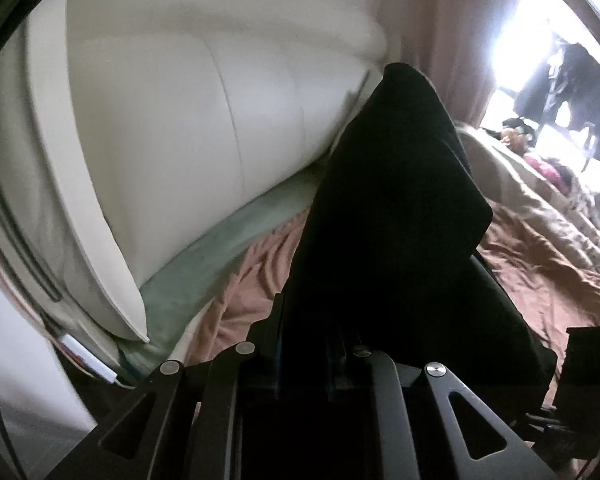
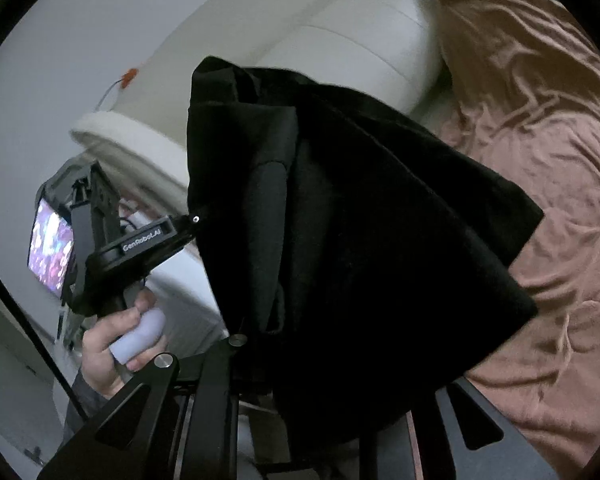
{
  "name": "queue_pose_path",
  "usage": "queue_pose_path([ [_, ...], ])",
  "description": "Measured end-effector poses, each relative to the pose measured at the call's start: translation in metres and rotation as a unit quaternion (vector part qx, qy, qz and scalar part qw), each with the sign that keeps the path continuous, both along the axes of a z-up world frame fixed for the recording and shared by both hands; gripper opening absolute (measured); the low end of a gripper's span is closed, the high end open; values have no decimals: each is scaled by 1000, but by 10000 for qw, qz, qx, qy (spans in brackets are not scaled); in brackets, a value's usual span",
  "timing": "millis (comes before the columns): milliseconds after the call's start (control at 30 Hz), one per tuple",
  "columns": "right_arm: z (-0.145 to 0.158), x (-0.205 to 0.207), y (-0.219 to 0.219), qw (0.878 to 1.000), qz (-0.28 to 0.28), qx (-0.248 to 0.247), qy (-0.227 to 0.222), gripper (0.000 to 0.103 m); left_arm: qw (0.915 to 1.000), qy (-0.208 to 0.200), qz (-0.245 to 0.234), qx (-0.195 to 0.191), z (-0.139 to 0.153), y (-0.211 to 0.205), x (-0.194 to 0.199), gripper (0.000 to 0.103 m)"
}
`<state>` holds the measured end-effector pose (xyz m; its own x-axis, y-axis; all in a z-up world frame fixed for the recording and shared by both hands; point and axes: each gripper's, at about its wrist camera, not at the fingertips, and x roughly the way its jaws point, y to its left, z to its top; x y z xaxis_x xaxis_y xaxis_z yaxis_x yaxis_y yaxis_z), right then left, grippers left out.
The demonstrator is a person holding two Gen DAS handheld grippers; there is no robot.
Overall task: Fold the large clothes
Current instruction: 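Lower the bundle onto the bed corner and open both tools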
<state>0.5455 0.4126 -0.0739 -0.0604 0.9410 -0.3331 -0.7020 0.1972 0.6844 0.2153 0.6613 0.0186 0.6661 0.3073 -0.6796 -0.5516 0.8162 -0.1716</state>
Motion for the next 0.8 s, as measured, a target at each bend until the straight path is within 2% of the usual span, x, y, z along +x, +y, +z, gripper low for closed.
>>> queue_pose_path([
  [200,-14,30,22,10000,-34,-49,-38,14,9995,229,238,25,-26,16,34,16],
  [267,-22,40,31,9999,-39,-123,-57,14,9984,451,309,175,-37,15,40,23],
  [300,-27,46,37,9998,-56,-191,-72,14,9975,548,380,250,-44,15,42,29],
  [333,-35,51,44,9992,-133,-347,-110,14,9965,610,465,326,-49,14,42,37],
  [400,-53,62,59,9962,-316,-794,-141,17,9960,610,546,349,-58,13,36,46],
  [433,-65,69,66,9932,-431,-1070,-127,18,9965,580,541,263,-62,14,31,48],
  [500,-89,81,73,9843,-644,-1642,-14,28,9970,540,534,133,-68,10,19,48],
  [567,-102,85,69,9805,-747,-1811,131,55,9970,537,558,93,-76,5,7,48],
  [600,-105,84,62,9805,-814,-1781,163,62,9971,515,555,67,-79,0,0,48],
  [633,-104,83,59,9808,-848,-1751,160,75,9972,488,566,10,-82,-3,-7,48],
  [800,-93,67,39,9805,-855,-1747,290,77,9971,225,645,-325,-95,-17,-20,48],
])
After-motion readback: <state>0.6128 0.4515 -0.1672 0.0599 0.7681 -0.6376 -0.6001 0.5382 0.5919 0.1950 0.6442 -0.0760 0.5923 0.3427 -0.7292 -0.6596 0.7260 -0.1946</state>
